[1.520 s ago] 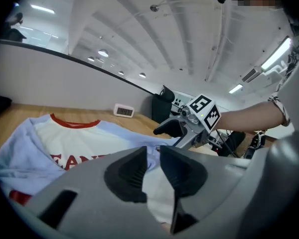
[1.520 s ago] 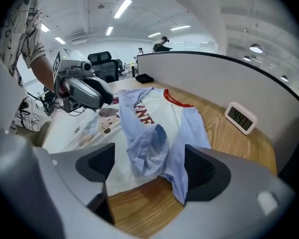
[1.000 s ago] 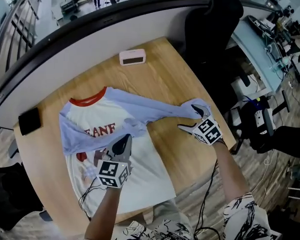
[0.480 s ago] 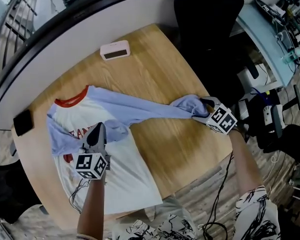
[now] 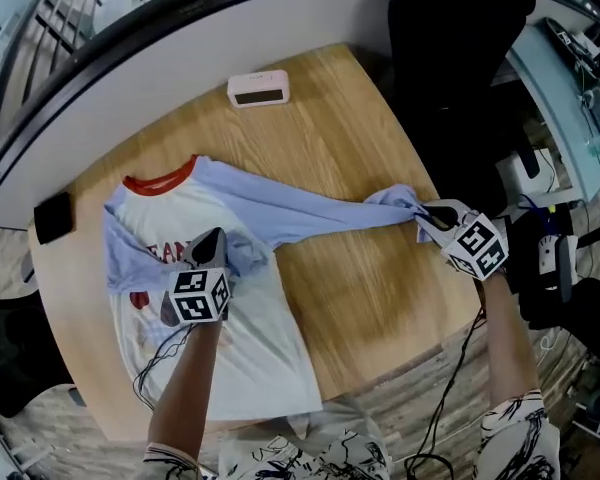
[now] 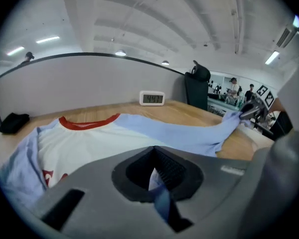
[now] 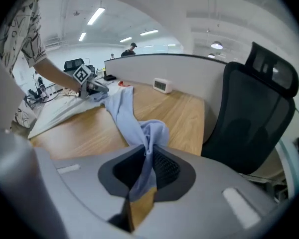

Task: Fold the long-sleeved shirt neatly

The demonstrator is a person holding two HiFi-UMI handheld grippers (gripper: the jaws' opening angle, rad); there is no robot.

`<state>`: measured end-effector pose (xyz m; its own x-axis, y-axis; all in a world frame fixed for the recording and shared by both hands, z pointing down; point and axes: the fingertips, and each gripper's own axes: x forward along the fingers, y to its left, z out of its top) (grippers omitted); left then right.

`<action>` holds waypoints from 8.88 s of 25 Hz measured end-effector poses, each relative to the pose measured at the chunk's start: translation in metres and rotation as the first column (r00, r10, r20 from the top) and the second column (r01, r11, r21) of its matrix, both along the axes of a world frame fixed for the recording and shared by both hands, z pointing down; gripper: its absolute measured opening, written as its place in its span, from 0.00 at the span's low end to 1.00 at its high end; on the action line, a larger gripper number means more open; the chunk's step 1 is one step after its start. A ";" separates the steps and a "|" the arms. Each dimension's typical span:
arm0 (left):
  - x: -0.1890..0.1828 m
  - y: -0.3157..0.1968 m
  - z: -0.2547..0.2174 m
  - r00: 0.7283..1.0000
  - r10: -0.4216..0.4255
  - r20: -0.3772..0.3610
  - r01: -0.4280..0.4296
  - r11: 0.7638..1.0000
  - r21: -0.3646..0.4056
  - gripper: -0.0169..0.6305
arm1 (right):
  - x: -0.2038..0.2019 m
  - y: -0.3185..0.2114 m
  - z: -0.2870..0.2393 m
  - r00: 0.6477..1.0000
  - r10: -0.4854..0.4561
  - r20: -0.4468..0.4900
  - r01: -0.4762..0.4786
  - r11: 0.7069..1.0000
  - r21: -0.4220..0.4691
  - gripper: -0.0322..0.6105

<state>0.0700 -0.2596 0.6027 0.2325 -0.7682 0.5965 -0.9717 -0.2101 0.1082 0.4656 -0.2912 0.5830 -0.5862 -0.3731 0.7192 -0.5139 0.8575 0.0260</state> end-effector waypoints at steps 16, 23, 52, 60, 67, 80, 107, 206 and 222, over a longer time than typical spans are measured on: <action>0.017 -0.002 0.021 0.956 0.067 0.287 -0.049 0.996 -0.072 0.03 | -0.167 -0.046 -0.280 0.946 -0.194 0.261 0.065 0.899 0.432 0.13; 0.019 -0.002 0.021 0.952 0.095 0.290 -0.077 0.994 -0.075 0.03 | -0.275 -0.023 -0.334 0.930 -0.335 0.150 0.206 0.814 0.542 0.13; -0.165 0.200 -0.172 0.946 -0.304 -0.111 0.322 0.851 0.416 0.03 | -0.577 0.120 -0.062 0.318 -0.702 -0.637 0.945 0.293 0.148 0.13; -0.175 0.220 -0.165 0.955 -0.270 -0.126 0.298 0.858 0.420 0.03 | -0.623 0.146 -0.013 0.309 -0.736 -0.602 0.945 0.309 0.106 0.14; -0.171 0.224 -0.155 0.975 -0.211 -0.071 0.221 0.888 0.402 0.03 | -0.626 0.148 -0.035 0.591 -0.784 -0.188 0.807 0.578 0.122 0.53; -0.166 0.221 -0.161 0.979 -0.191 -0.069 0.203 0.892 0.405 0.03 | -0.605 0.120 -0.041 0.732 -0.675 -0.096 0.681 0.730 0.058 0.10; -0.174 0.231 -0.163 0.980 -0.196 -0.020 0.187 0.893 0.408 0.03 | -0.542 0.083 0.024 0.605 -0.647 -0.464 0.728 0.686 -0.007 0.09; -0.215 0.553 -0.090 0.971 -0.239 -0.013 0.238 0.971 -0.016 0.05 | -0.161 0.446 -0.060 0.896 0.388 0.217 -0.404 0.914 0.032 0.11; -0.282 0.350 -0.188 0.977 -0.196 -0.090 0.209 0.960 0.185 0.05 | -0.235 0.239 -0.168 0.909 0.300 0.291 -0.337 0.938 0.085 0.11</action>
<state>-0.2120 0.0904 0.4151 0.0960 -0.9019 0.4212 -0.9875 -0.0330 0.1544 0.2311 -0.0518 0.4147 -0.5850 -0.6514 0.4831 -0.7619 0.6456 -0.0521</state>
